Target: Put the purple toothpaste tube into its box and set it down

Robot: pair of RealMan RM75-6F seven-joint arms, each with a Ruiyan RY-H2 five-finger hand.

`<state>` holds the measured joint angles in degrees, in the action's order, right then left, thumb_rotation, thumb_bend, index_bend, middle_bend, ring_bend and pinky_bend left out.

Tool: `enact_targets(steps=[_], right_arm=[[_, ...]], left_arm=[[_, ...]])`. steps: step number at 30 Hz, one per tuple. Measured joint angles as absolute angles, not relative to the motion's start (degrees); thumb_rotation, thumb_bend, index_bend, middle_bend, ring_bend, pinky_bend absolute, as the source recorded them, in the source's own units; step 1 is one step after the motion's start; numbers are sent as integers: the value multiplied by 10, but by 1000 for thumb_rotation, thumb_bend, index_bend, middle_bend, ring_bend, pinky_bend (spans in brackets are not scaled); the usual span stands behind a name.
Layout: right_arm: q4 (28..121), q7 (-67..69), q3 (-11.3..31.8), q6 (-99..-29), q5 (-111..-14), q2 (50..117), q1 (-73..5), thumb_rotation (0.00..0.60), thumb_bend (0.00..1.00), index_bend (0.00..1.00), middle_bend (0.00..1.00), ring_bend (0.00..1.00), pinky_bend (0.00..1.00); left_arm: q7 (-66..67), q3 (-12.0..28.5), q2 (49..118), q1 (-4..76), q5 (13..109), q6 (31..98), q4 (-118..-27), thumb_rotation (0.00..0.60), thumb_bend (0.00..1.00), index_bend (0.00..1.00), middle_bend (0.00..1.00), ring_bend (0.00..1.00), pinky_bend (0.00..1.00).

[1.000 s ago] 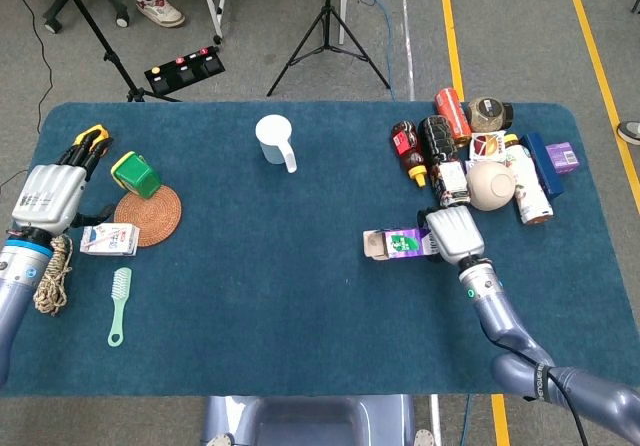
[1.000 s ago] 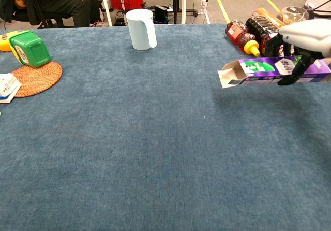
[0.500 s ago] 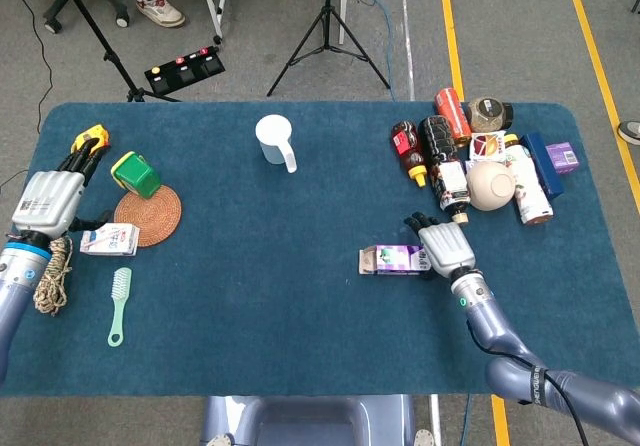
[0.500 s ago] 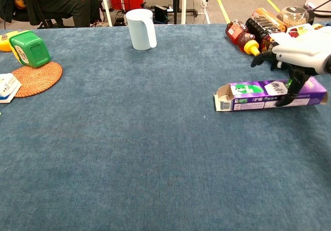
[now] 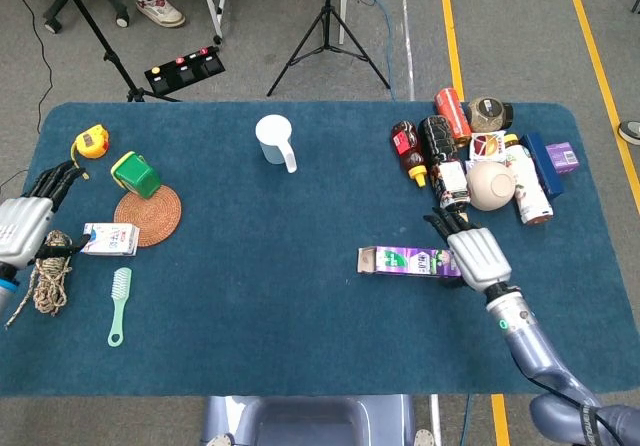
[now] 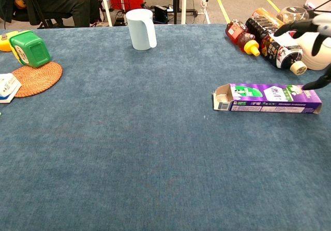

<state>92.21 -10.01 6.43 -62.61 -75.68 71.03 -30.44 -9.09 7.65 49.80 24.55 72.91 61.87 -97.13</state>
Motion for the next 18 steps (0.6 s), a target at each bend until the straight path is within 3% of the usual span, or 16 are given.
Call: enact_targets(steps=[8,18], right_arm=[[863,18,12,-778,-898,674,-221,600,0,144,118,144,286],[780,53,-24,-894,-931,682,-121,600,0,146,113,115,235]], left_arm=[[-170,41,518,170,767,695,-922,600,277,0,0,0,211],[-163,3,569,65,804,836,-897,600,274,0,0,0,199]])
